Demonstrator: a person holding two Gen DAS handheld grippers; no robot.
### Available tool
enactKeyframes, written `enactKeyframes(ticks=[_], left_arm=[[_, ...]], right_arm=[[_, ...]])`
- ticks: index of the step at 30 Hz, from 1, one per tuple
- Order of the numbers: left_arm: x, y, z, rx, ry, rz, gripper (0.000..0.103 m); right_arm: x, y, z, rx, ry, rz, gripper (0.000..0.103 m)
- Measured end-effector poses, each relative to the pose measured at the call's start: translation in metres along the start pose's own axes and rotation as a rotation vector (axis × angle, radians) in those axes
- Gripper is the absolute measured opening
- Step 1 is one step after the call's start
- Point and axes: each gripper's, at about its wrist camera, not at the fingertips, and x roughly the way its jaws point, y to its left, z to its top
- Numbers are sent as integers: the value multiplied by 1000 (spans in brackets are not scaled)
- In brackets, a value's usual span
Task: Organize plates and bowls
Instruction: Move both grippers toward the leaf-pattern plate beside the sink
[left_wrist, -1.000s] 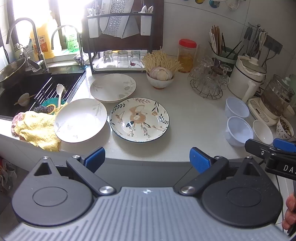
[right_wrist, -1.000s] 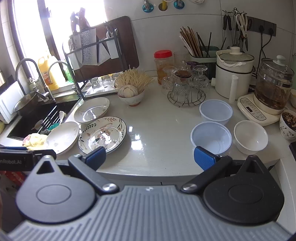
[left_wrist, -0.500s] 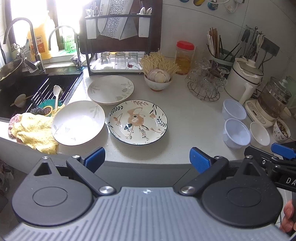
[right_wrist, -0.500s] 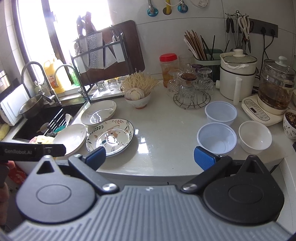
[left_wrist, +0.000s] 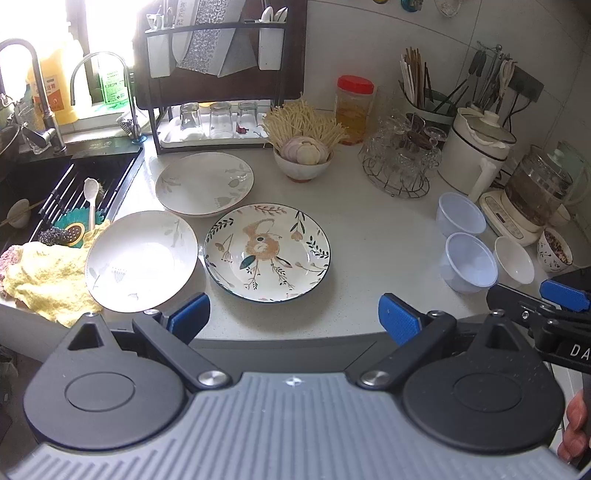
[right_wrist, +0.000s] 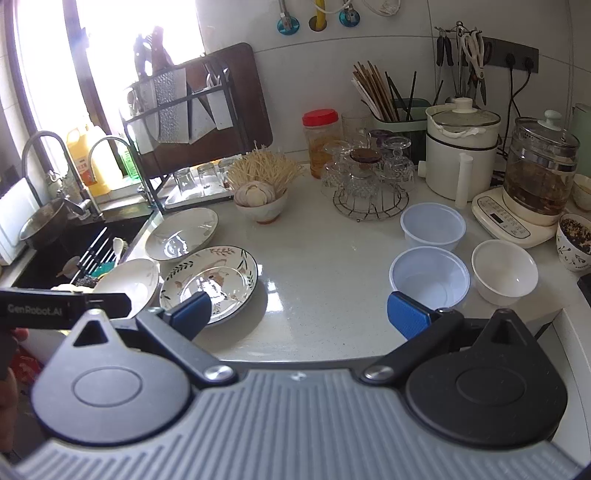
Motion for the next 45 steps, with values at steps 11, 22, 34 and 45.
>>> enactKeyframes(ticks=[11, 22, 34, 45], left_arm=[[12, 37, 32, 34, -2, -26, 99], [34, 72, 53, 49, 6, -60, 99], [56, 120, 76, 90, 3, -92, 99], [76, 179, 98, 102, 45, -112, 99]], right_arm=[[10, 34, 11, 33, -3, -6, 103], [28, 72, 18, 1, 10, -39, 103], [58, 120, 26, -24, 25, -56, 103], [88, 166, 37, 34, 28, -79, 103]])
